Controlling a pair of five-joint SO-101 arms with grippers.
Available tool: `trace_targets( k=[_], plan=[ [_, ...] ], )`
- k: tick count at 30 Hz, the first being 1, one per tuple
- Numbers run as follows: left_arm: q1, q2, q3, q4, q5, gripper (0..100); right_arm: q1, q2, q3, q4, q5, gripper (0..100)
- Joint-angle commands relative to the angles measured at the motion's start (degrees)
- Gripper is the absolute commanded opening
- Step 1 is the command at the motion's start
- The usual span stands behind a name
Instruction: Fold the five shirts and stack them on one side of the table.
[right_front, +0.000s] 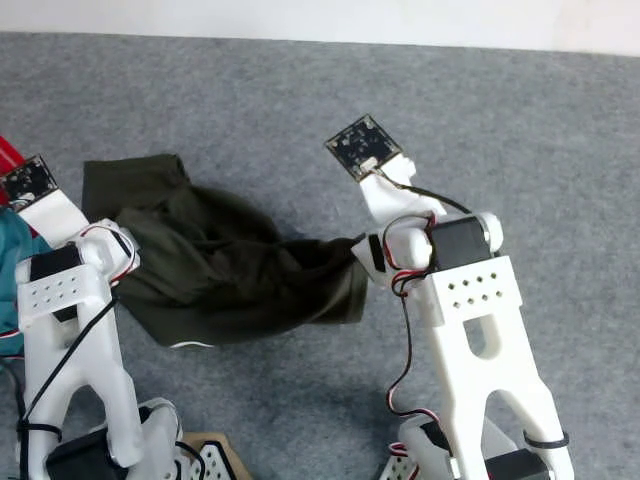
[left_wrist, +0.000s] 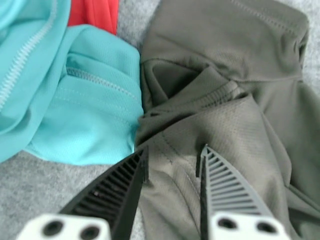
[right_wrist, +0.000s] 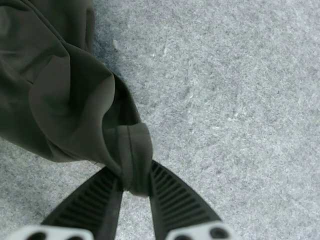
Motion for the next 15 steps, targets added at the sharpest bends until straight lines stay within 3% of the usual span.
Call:
trace_targets(
  k=[1, 7, 15],
  plan=[
    [-0.22, -0.13, 0.92, -2.73, 0.18, 17, -0.66, -0.13, -0.4, -0.92, 0.26, 0.6],
    [-0.13, 1.1, 0.92, -2.99, 0.18, 17, -0.66, -0.13, -0.4, -0.92, 0.26, 0.6],
    [-0.13, 13.32, -5.14, -3.52, 0.18, 17, -0.66, -0.13, -0.4, -0.92, 0.26, 0.6]
  ],
)
